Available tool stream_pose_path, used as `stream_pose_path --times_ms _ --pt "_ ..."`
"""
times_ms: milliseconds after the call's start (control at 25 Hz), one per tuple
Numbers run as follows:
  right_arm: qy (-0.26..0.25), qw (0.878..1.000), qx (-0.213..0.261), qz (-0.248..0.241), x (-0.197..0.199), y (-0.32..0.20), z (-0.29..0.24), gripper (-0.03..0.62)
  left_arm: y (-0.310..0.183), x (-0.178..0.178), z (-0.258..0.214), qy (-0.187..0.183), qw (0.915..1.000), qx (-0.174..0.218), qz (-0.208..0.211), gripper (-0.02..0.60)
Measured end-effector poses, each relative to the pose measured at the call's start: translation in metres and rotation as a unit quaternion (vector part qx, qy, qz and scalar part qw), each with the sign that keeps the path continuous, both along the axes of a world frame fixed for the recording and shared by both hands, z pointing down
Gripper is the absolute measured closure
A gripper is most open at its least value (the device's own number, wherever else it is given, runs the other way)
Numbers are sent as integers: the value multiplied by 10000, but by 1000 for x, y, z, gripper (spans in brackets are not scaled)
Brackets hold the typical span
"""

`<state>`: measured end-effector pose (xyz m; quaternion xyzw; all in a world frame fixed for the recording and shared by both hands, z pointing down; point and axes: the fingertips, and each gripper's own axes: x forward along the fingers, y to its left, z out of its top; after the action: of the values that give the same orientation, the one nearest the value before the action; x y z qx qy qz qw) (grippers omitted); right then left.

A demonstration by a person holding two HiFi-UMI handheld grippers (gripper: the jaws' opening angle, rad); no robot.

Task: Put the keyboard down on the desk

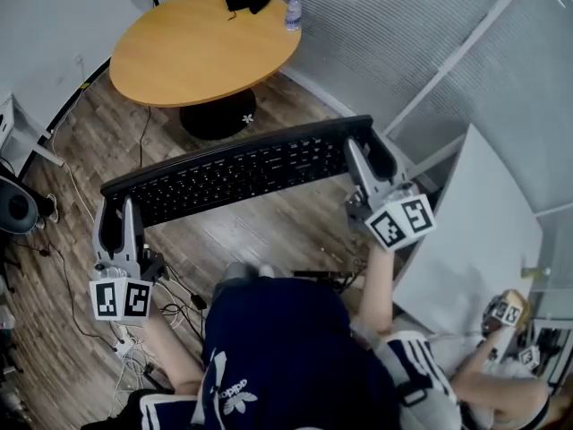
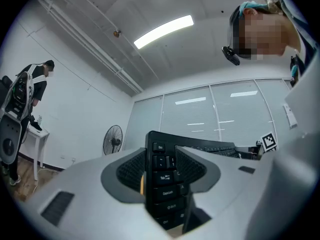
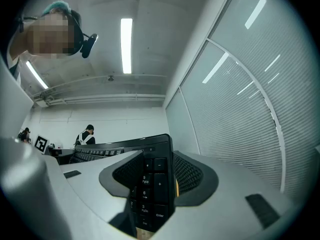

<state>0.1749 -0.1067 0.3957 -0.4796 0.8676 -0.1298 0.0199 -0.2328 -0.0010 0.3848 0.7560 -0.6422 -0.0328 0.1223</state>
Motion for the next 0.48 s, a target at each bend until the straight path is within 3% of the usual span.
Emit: stream_pose_path --times_ms 480 --pt "4 9999 -102 40 0 0 -1 421 -2 -1 0 18 10000 -52 20 396"
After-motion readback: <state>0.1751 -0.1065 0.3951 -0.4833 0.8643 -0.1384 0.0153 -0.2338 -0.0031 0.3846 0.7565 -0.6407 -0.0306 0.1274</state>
